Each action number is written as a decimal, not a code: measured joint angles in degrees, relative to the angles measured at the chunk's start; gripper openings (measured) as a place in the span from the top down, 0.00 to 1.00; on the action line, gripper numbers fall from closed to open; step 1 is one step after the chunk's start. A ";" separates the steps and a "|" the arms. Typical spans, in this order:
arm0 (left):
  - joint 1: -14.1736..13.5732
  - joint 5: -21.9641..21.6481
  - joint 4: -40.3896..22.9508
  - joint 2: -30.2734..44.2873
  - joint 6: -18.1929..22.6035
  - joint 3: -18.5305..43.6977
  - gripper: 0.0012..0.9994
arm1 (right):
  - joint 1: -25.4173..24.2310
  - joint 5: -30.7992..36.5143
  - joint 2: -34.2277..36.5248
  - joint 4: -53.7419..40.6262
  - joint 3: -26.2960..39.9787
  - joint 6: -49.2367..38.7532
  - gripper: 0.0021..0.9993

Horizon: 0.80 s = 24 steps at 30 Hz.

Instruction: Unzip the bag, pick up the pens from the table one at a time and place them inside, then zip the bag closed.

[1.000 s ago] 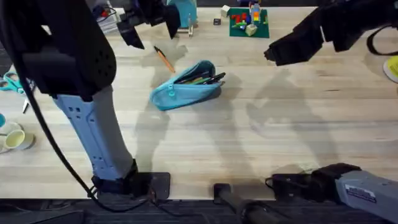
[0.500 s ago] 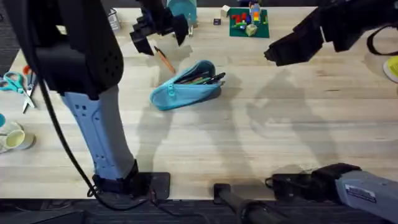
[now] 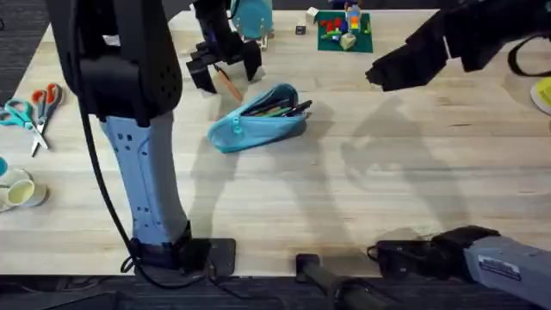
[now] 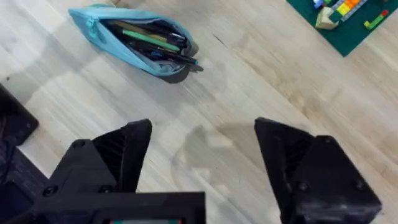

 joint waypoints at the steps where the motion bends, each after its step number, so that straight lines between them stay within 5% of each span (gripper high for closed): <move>1: 0.02 0.09 -0.16 0.09 -0.02 0.11 0.00 | 0.00 0.00 0.00 0.00 0.00 0.00 0.00; 9: 0.07 0.55 -0.83 0.47 -0.30 0.65 0.07 | 0.00 0.00 0.00 -0.01 0.00 0.00 0.00; 19: -0.17 1.16 -1.13 0.60 -0.62 0.82 0.83 | 0.00 -0.01 0.00 -0.01 0.00 0.00 0.00; 21: -0.15 1.04 -1.29 0.63 -0.59 0.82 0.93 | 0.00 0.00 0.00 -0.01 0.00 0.00 0.00; 24: -0.17 1.02 -1.36 0.61 -0.59 0.87 0.95 | 0.00 0.00 0.00 -0.01 0.00 0.00 0.00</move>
